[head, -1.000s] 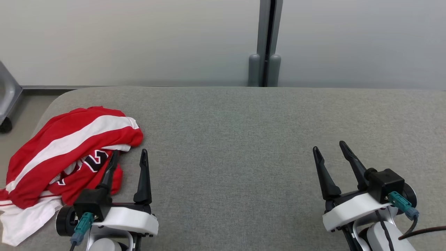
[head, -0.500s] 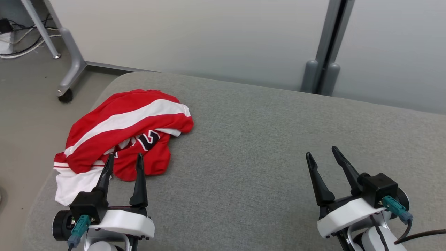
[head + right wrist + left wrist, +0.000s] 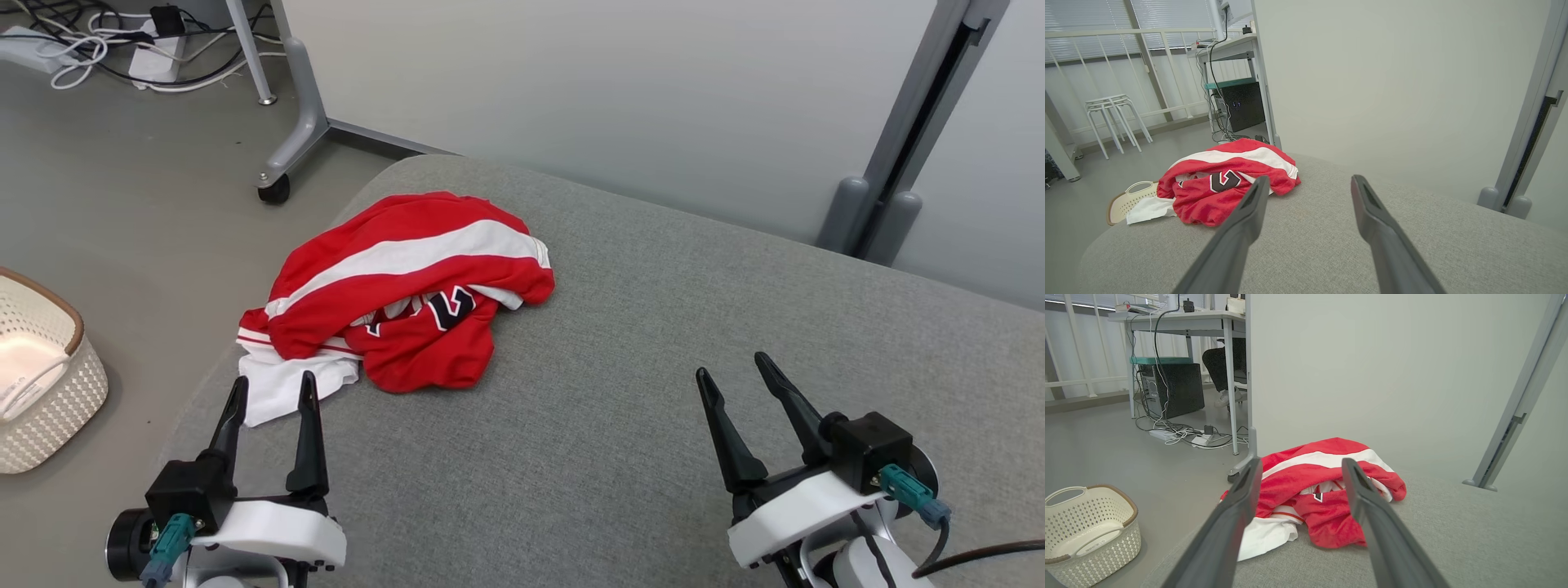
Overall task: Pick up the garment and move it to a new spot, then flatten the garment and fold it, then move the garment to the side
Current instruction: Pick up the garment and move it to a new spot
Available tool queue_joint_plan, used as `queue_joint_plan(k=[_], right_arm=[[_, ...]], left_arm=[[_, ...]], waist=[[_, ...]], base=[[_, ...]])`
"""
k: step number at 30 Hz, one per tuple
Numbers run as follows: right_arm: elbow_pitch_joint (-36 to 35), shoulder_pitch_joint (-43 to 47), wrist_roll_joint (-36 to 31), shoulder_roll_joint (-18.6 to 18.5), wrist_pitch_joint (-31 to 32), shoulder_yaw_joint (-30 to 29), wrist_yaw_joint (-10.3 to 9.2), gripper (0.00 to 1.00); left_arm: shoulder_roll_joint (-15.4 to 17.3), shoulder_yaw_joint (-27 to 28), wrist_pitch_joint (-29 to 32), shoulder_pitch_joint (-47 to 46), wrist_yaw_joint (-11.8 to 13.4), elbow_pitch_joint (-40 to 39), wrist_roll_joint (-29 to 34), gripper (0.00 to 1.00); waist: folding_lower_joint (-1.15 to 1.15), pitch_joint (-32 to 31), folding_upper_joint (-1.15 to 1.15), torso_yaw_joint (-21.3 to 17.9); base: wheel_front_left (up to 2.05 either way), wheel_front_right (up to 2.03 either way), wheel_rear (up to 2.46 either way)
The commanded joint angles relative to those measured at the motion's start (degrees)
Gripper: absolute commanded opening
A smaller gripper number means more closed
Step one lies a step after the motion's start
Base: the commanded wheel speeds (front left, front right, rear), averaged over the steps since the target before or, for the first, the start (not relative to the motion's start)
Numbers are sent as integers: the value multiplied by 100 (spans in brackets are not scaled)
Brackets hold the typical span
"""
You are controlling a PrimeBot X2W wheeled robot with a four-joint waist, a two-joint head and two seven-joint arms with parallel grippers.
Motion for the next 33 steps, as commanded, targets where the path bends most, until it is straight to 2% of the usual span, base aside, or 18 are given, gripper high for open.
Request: queue_joint_plan(k=[1, 9, 13, 19, 22, 25, 28, 33], right_arm=[[9, 17, 6, -20, -28, -8, 11, 100], [15, -24, 41, -17, -28, 44, 11, 100], [14, -98, 72, -59, -28, 59, 11, 100], [-43, -251, 63, -80, -28, 89, 11, 100], [-69, -347, 53, -110, -28, 97, 11, 100], [-97, -470, 40, -162, -28, 91, 11, 100], [-129, -616, 36, -181, -28, 150, 11, 100], [-139, -788, 71, -242, -28, 170, 11, 100]], left_arm=[[23, 27, -2, 11, 26, -4, -6, 100], [45, 43, 144, -216, -113, 301, -439, 100], [225, 18, 824, -721, -325, 455, -654, 100], [568, 100, 2007, -1609, -473, 514, -980, 100], [845, 185, 2577, -2064, -526, 663, -1127, 100], [951, 281, 3271, -2501, -636, 1033, -1547, 100], [1251, 399, 3765, -2927, -698, 1471, -1802, 100], [1508, 461, 4199, -3438, -768, 2280, -2058, 100]], waist=[[0, 5, 0, 32], [0, 14, 0, 15], [0, 81, 0, -74], [0, 340, 0, -371], [0, 524, 0, -594], [0, 704, 0, -805], [0, 914, 0, -1056], [0, 1177, 0, -1446]], base=[[0, 0, 0], [0, 0, 0], [0, 0, 0], [0, 0, 0], [0, 0, 0], [0, 0, 0], [0, 0, 0], [0, 0, 0]])
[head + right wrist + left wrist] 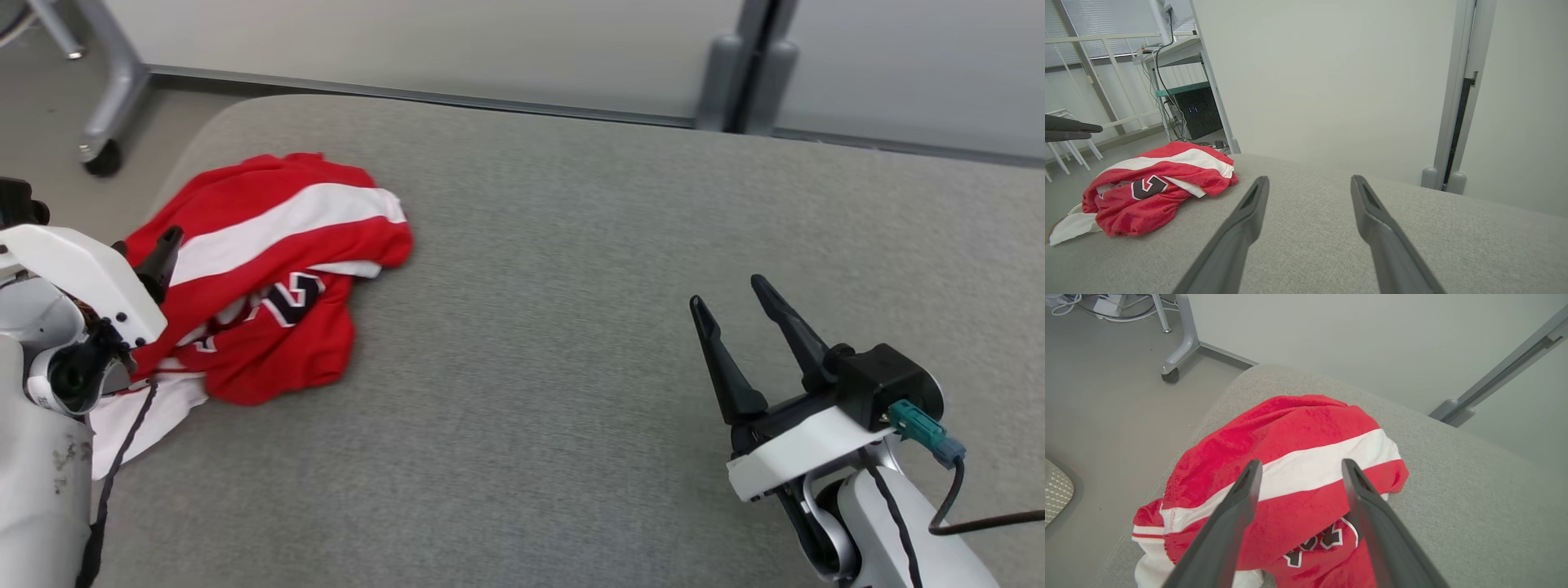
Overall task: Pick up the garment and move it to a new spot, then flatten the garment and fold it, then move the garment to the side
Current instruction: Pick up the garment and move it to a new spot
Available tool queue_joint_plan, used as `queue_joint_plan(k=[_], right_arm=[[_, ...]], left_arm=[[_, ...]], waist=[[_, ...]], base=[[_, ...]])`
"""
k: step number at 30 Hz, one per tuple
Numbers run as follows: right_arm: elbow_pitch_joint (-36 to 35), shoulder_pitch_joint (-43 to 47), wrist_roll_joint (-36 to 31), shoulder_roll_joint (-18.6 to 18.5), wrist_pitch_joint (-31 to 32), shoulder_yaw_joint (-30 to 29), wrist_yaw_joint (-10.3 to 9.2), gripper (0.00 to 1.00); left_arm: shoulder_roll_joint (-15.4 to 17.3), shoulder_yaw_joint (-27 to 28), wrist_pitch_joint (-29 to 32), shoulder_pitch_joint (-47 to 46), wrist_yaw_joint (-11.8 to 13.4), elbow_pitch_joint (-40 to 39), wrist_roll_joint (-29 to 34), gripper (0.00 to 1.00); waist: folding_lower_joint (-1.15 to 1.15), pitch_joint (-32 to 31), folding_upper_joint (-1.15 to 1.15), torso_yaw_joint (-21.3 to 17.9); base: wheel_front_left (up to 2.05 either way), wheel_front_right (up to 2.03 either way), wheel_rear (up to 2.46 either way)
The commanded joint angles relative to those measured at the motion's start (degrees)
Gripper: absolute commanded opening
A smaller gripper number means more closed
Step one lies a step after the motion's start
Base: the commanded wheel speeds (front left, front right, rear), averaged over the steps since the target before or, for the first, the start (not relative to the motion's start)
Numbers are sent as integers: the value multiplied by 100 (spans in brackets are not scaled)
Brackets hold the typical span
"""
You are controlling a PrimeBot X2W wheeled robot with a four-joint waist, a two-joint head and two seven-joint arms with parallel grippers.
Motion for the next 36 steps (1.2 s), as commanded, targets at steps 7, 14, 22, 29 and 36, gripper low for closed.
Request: queue_joint_plan(k=[7, 14, 22, 29, 36], right_arm=[[-52, -255, 32, -109, -28, 4, 11, 100], [-92, -347, 77, -134, -27, 25, 11, 100], [-129, -398, 54, -174, -28, -17, 11, 100], [-157, -408, 13, -200, -28, -58, 11, 100], [-87, -280, 33, -113, -28, -56, 11, 100]], left_arm=[[358, -45, 176, -503, -83, 1121, -137, 100], [583, -129, 406, -664, 28, 2024, -75, 100], [605, -235, 305, -761, -3, 2447, -37, 48], [575, -346, 127, -841, -68, 2499, -58, 0], [703, -543, -121, -971, -122, 2272, -34, 0]], waist=[[0, 443, 0, -745], [0, 610, 0, -981], [0, 738, 0, -985], [0, 821, 0, -902], [0, 564, 0, -824]], base=[[0, 0, 0], [0, 0, 0], [0, 0, 0], [0, 0, 0], [0, 0, 0]])
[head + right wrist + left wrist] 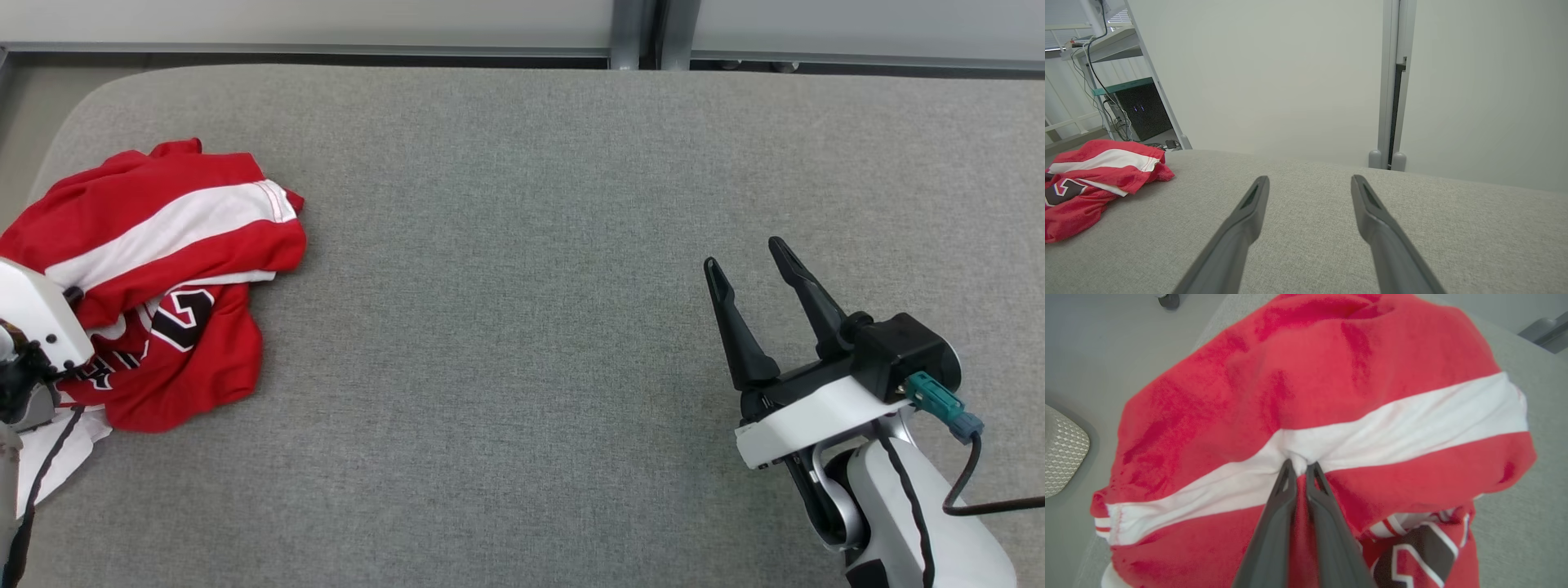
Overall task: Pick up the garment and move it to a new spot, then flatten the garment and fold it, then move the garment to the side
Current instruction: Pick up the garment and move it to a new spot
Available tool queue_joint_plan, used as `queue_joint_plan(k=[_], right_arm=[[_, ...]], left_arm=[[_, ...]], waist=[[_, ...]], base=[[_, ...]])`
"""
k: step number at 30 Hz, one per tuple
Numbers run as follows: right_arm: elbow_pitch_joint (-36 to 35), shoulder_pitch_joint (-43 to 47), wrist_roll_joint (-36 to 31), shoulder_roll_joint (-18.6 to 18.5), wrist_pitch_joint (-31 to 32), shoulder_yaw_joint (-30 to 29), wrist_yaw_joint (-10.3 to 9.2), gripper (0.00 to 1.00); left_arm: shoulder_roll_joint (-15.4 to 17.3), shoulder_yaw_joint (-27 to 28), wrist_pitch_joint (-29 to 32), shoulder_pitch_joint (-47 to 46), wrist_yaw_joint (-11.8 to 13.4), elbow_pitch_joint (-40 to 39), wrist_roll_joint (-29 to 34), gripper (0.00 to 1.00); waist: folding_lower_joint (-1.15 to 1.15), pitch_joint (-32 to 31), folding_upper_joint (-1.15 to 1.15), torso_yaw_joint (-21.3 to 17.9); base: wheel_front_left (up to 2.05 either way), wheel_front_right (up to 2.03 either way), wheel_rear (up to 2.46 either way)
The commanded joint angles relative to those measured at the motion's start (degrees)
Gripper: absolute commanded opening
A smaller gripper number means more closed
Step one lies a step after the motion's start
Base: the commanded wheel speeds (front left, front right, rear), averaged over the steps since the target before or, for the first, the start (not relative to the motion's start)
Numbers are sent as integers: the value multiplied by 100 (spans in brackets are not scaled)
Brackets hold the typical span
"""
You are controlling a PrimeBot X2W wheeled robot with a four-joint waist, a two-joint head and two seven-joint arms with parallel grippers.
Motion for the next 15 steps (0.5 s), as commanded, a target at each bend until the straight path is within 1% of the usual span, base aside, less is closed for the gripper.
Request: queue_joint_plan(k=[1, 4, 9, 15], right_arm=[[11, 66, 26, -11, -28, -28, 11, 100], [50, 132, 57, -1, -28, -88, 11, 100], [113, 258, 72, 57, -28, -123, 11, 100], [130, 407, 98, 188, -27, -108, 11, 100]], left_arm=[[56, -43, -54, -126, -27, -110, 38, 0], [93, -168, -132, -158, -39, -413, 39, 0], [155, -477, -82, -182, -44, -1220, -49, 0], [339, -900, 15, 15, -39, -2473, -277, 0]], waist=[[0, -96, 0, 27], [0, -241, 0, 62], [0, -535, 0, 60], [0, -901, 0, -149]], base=[[0, 0, 0], [0, 0, 0], [0, 0, 0], [0, 0, 0]])
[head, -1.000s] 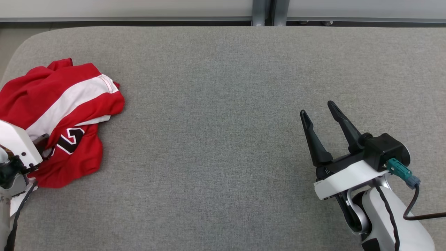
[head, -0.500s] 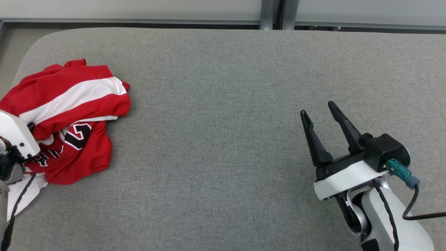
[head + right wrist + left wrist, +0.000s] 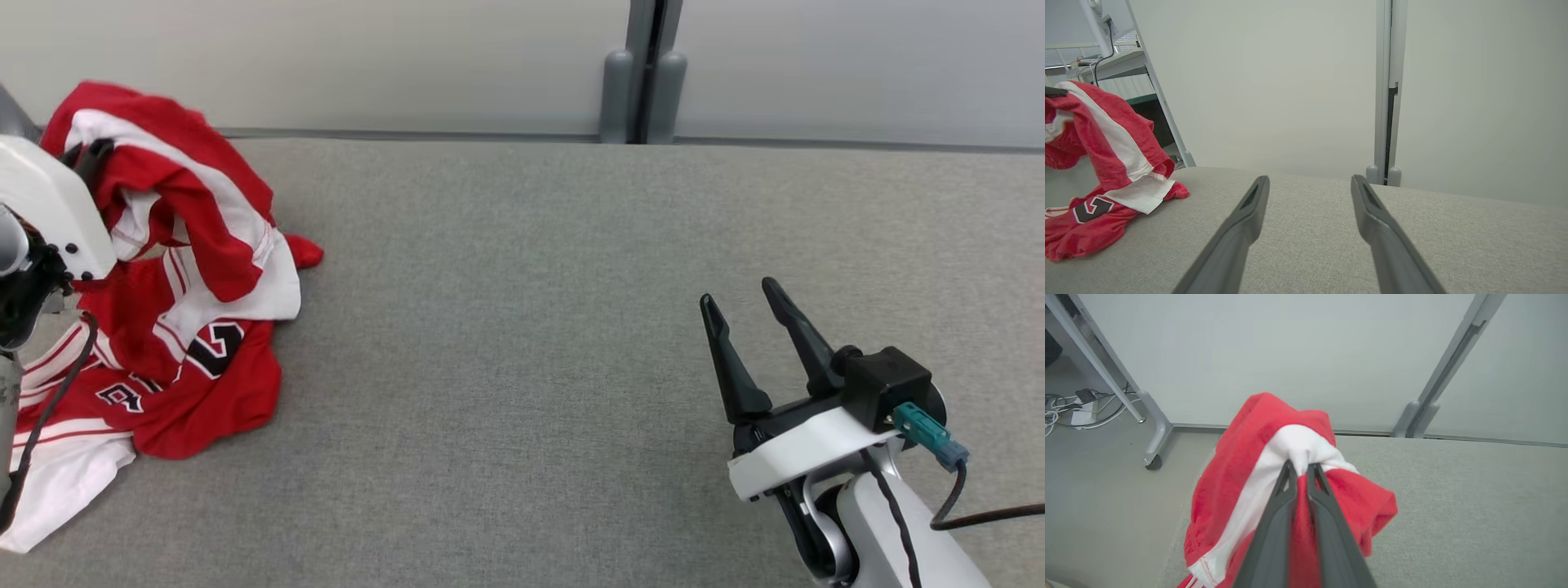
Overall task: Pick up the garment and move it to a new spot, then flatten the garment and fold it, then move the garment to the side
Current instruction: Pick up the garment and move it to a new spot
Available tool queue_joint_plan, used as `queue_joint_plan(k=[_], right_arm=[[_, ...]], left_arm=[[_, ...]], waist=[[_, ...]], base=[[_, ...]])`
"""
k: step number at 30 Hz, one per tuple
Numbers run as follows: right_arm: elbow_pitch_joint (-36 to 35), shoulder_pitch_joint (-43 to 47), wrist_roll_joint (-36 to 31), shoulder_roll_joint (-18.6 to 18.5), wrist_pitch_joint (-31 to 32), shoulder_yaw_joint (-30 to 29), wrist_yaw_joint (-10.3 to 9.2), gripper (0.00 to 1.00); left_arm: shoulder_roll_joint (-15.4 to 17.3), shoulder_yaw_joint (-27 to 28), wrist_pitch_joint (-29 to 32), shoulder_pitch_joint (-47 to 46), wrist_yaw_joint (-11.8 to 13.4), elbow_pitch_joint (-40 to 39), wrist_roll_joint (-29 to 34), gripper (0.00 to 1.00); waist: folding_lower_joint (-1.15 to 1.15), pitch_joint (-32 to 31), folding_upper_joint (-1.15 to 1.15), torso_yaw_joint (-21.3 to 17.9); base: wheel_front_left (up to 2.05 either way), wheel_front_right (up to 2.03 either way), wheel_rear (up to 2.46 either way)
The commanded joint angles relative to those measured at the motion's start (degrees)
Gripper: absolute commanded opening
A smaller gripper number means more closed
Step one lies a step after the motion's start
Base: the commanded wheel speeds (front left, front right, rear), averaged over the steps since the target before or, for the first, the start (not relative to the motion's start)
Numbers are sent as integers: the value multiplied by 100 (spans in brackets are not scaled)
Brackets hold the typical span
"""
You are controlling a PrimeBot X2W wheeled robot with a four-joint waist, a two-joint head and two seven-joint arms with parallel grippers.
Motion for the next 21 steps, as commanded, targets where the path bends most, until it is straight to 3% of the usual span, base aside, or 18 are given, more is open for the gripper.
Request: queue_joint_plan(k=[1, 11, 17, 21], right_arm=[[10, 83, 51, 9, -28, -2, 11, 100], [6, 247, 26, 57, -28, -126, 11, 100], [-82, 221, -26, 12, -27, -271, 11, 100], [-171, 241, -56, -15, -27, -371, 11, 100]], left_arm=[[80, -95, 20, 90, -16, -295, 10, 0], [-178, -595, 346, 451, 103, -2359, -2, 0], [-414, -872, 332, 774, 281, -2934, 111, 0], [-774, -1089, 47, 1138, 488, -3133, 216, 0]], waist=[[0, -183, 0, -180], [0, -428, 0, -962], [0, -315, 0, -1387], [0, -183, 0, -1662]], base=[[0, 0, 0], [0, 0, 0], [0, 0, 0], [0, 0, 0]])
